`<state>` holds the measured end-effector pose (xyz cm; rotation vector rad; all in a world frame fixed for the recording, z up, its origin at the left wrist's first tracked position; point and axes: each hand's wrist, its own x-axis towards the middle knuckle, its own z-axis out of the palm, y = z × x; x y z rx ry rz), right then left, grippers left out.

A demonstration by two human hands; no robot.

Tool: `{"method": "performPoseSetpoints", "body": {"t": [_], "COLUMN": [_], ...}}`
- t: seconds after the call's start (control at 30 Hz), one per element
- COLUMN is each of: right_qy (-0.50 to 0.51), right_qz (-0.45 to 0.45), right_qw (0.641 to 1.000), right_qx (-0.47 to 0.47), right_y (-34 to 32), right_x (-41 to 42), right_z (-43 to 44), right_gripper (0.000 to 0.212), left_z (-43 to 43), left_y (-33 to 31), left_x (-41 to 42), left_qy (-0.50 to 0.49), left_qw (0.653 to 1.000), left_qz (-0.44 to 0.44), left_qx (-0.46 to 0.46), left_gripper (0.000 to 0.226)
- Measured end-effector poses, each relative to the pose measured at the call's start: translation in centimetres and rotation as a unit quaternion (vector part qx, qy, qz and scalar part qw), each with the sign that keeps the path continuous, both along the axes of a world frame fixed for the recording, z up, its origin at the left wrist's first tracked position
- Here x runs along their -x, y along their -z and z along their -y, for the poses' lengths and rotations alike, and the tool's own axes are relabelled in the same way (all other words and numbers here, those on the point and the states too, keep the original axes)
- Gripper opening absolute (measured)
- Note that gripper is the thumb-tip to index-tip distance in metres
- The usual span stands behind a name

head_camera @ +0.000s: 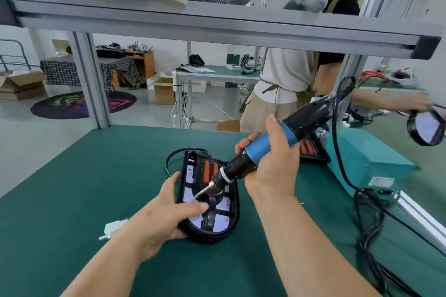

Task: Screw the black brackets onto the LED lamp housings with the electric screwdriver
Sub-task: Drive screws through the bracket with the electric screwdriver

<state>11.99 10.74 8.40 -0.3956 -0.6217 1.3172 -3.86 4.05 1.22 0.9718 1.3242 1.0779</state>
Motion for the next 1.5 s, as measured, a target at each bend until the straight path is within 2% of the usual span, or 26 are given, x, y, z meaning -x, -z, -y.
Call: {"method": "performPoseSetpoints", "body": {"t": [0.07, 0.3, 0.43, 0.57, 0.73, 0.97, 1.2, 1.33, 1.5], "right_qy": [0.004, 0.010, 0.005, 0.010, -0.001, -0.032, -0.040, -0.037, -0.035], "right_qz": [0.010, 0.025, 0.034, 0.054, 0.088, 0.191, 0.182, 0.176, 0.181], "right_qw": [1.000, 1.000, 0.999, 0.998, 0.994, 0.969, 0.974, 0.976, 0.973], "right_qx": [0.002, 0.008, -0.002, -0.027, -0.071, -0.151, -0.127, -0.126, -0.140], "right_y": [0.3, 0.9, 1.1, 0.8, 0.3, -0.9, -1.0, -1.0, -0.8], "right_x": [0.4, 0.3, 0.6, 1.0, 1.5, 2.8, 2.8, 2.7, 2.8], "right_z": [0.0, -0.1, -0.1, 0.2, 0.6, 1.0, 0.6, 0.6, 0.6], "right_gripper": [0.031, 0.030, 0.026, 0.028, 0.032, 0.036, 0.032, 0.032, 0.031], "left_z": [0.4, 0.5, 0.6, 0.8, 0.8, 1.1, 1.1, 1.0, 1.1], "left_y": [0.1, -0.2, -0.3, -0.7, -0.7, -1.2, -1.3, -1.3, -1.4], "left_x": [0.1, -0.4, -0.5, -0.6, -0.6, -0.7, -0.7, -0.7, -0.8], "left_qy": [0.048, 0.075, 0.061, 0.062, 0.059, 0.064, 0.062, 0.056, 0.053], "left_qw": [0.999, 0.993, 0.995, 0.994, 0.995, 0.991, 0.991, 0.993, 0.994], "left_qz": [-0.011, -0.024, -0.030, -0.032, -0.041, -0.058, -0.063, -0.065, -0.062], "left_qx": [-0.020, -0.083, -0.077, -0.083, -0.074, -0.103, -0.095, -0.082, -0.073], "left_gripper": [0.111, 0.098, 0.109, 0.098, 0.108, 0.086, 0.087, 0.100, 0.103]}}
